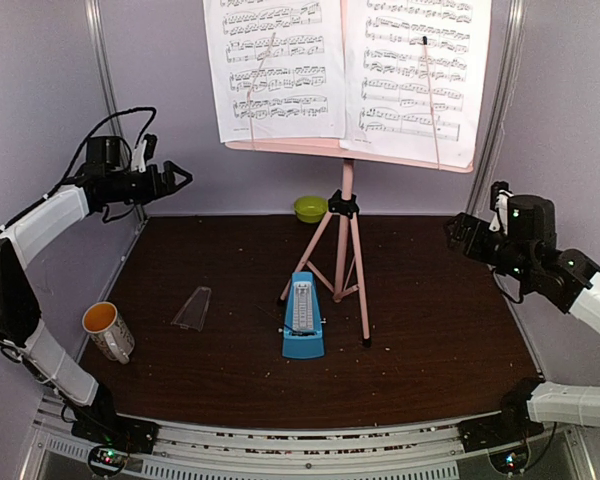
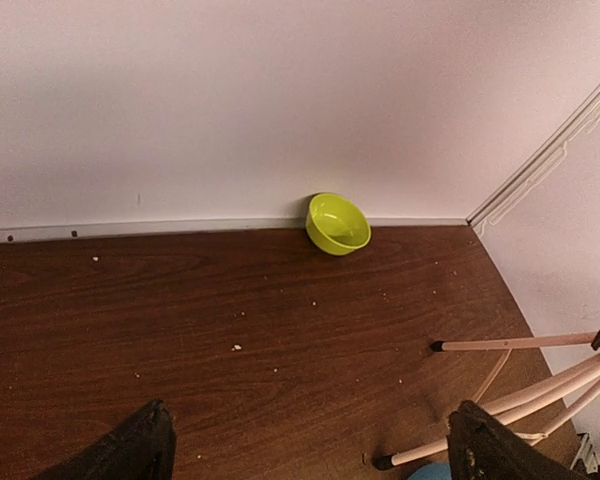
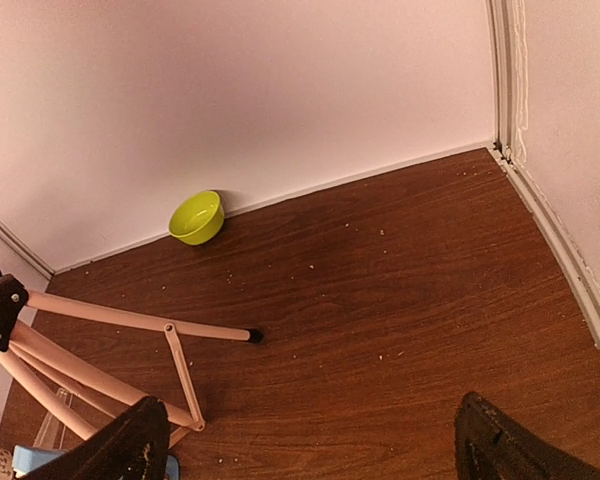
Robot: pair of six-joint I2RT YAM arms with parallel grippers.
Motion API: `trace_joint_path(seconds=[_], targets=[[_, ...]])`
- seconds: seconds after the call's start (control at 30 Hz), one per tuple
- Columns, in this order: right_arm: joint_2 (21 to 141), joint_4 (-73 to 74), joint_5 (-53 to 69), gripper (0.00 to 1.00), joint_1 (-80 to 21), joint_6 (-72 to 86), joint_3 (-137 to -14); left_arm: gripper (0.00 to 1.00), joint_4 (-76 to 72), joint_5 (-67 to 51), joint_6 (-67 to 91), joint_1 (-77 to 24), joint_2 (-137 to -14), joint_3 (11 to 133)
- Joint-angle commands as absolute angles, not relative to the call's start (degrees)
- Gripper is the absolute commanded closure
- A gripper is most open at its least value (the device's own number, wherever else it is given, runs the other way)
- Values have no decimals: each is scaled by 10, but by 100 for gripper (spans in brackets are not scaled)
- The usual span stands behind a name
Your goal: Set up the instrument practice props
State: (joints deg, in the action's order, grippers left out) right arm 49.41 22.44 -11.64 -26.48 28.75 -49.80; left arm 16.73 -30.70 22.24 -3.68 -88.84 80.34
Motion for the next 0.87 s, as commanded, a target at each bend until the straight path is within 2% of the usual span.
trace_joint_path(seconds=[0.0, 0.3, 0.53, 0.83], targets=[[503, 183, -99, 0, -261, 321, -476, 2, 203, -267, 221, -31, -892, 820], [541, 125, -82, 0, -248, 327, -445, 2, 239, -211, 237, -31, -913, 812], [584, 75, -42, 0, -235, 343, -429, 2, 241, -239, 238, -32, -927, 768], [585, 65, -21, 0, -217, 326, -432, 2, 234, -198, 239, -31, -895, 749]])
